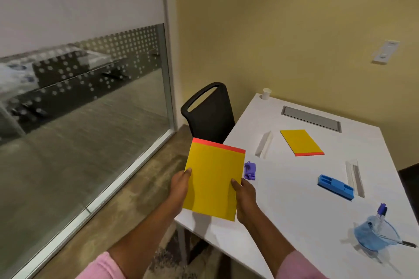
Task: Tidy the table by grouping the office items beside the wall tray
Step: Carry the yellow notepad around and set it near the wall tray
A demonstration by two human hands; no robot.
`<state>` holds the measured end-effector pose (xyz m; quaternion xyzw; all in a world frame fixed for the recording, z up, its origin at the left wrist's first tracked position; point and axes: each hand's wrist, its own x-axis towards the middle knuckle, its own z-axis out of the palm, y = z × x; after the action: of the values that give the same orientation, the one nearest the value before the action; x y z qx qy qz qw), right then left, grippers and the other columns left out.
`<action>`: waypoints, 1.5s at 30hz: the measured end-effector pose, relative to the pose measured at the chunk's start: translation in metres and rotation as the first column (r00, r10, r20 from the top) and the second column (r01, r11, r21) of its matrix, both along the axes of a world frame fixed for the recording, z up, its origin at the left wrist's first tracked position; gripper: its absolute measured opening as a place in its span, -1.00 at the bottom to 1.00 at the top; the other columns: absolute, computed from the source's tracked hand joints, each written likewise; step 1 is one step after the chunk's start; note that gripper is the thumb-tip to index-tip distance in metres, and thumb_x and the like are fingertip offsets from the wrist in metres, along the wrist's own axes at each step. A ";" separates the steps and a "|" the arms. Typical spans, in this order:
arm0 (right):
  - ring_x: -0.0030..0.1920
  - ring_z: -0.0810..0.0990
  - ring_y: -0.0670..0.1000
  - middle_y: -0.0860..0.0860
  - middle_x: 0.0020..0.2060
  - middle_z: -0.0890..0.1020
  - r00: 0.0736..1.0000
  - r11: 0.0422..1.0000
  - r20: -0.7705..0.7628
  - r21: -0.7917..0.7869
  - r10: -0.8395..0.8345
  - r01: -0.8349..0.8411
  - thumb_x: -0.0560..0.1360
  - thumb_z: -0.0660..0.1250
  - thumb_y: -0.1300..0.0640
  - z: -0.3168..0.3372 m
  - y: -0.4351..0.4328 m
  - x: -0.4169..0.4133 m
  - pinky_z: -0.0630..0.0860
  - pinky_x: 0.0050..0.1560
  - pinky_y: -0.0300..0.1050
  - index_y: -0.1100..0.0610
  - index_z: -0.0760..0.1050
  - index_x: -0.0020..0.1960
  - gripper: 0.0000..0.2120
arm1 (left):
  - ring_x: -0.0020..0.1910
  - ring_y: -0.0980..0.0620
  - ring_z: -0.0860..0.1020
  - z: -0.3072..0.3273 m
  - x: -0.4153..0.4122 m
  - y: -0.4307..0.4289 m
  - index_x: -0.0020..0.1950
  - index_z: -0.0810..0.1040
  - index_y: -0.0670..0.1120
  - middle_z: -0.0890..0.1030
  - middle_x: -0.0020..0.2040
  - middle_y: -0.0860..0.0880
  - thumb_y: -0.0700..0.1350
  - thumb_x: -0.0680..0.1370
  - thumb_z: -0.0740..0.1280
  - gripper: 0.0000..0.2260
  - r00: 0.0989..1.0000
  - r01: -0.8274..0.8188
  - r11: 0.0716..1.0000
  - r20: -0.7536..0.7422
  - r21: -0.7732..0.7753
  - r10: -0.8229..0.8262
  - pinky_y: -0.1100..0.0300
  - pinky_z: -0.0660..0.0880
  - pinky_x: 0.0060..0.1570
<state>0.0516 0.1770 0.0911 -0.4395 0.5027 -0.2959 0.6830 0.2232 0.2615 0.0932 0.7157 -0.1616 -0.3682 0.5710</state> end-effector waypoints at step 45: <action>0.14 0.59 0.27 0.18 0.13 0.63 0.997 0.998 0.056 -0.040 -0.054 0.056 0.59 0.29 0.13 0.046 -0.201 0.512 0.45 0.26 0.29 0.26 0.54 0.17 -0.76 | 0.22 -0.17 0.52 0.046 0.528 -0.201 0.40 0.31 0.00 0.53 0.29 -0.10 0.08 0.63 0.15 -0.63 0.786 0.297 0.954 0.559 0.037 -0.266 0.10 0.38 0.07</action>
<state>0.5634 -0.0236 0.1366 -0.4312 0.4895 -0.3369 0.6789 0.7508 0.0603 0.1388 0.7441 -0.4356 -0.2198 0.4564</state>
